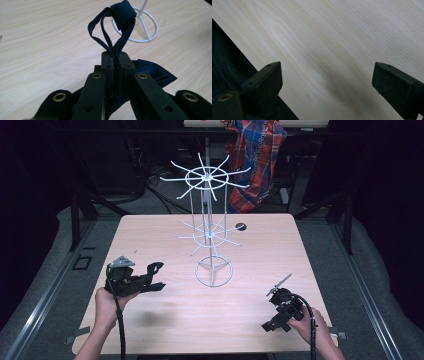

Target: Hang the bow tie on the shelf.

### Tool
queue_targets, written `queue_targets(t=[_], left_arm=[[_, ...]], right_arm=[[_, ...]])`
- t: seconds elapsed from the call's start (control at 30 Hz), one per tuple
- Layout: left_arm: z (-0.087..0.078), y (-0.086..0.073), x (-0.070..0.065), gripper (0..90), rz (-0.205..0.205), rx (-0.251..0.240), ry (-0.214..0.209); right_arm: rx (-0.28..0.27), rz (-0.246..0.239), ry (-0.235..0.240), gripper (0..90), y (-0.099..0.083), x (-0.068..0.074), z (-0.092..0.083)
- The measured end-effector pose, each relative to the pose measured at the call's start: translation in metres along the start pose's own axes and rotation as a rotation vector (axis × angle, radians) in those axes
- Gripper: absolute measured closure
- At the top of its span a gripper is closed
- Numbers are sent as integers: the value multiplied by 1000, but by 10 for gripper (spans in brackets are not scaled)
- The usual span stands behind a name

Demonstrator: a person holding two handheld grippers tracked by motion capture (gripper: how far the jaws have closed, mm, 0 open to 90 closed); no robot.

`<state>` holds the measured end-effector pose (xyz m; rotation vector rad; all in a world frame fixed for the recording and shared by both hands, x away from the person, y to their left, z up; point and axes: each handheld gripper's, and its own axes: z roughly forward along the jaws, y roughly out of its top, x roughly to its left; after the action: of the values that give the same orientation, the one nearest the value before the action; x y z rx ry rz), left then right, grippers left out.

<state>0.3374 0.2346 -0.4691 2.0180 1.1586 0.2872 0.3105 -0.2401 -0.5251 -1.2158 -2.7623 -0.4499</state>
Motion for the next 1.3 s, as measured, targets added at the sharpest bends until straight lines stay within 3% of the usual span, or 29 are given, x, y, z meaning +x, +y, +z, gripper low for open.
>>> queue_targets(t=[0.1, 0.13, 0.17, 0.33, 0.43, 0.6, 0.63, 0.77, 0.83, 0.93, 0.97, 1.13, 1.3], left_arm=[[-2, 3, -2, 852, 8, -11, -11], [-3, 4, -3, 852, 15, -12, -14], [-3, 5, -4, 852, 7, -27, -17], [-4, 12, -6, 852, -3, -63, -46], [-2, 16, -8, 852, 3, -75, -52], [-2, 25, -9, 852, -3, -113, -64], [-2, 27, -9, 853, -2, -122, -71], [1, 30, -7, 853, -10, -134, -85], [2, 32, -7, 852, -10, -138, -86], [2, 34, -6, 852, -7, -147, -80], [2, 35, -6, 853, -10, -151, -78], [2, 37, -2, 853, -19, -157, -72], [7, 43, 0, 852, -12, -159, -69]], right_arm=[[2, 1, 4, 93, -1, 1, -1], [-22, 22, 11, 93, -2, 3, 0], [-3, 8, -8, 93, -3, 1, -1], [-25, 31, 6, 93, -4, 2, 0], [-5, 13, -8, 93, -3, 1, -1], [-15, 25, 8, 93, -4, 1, 0], [10, 7, -4, 94, -3, -1, -2], [-1, 11, -2, 95, -3, -1, -1], [-26, 37, 3, 95, -4, 2, 1], [-19, 28, 11, 95, -4, 1, 0], [-2, 16, -6, 96, -4, 0, -1], [-9, 28, 15, 96, -4, 1, 1], [-4, 21, 0, 96, -4, 0, 1]])
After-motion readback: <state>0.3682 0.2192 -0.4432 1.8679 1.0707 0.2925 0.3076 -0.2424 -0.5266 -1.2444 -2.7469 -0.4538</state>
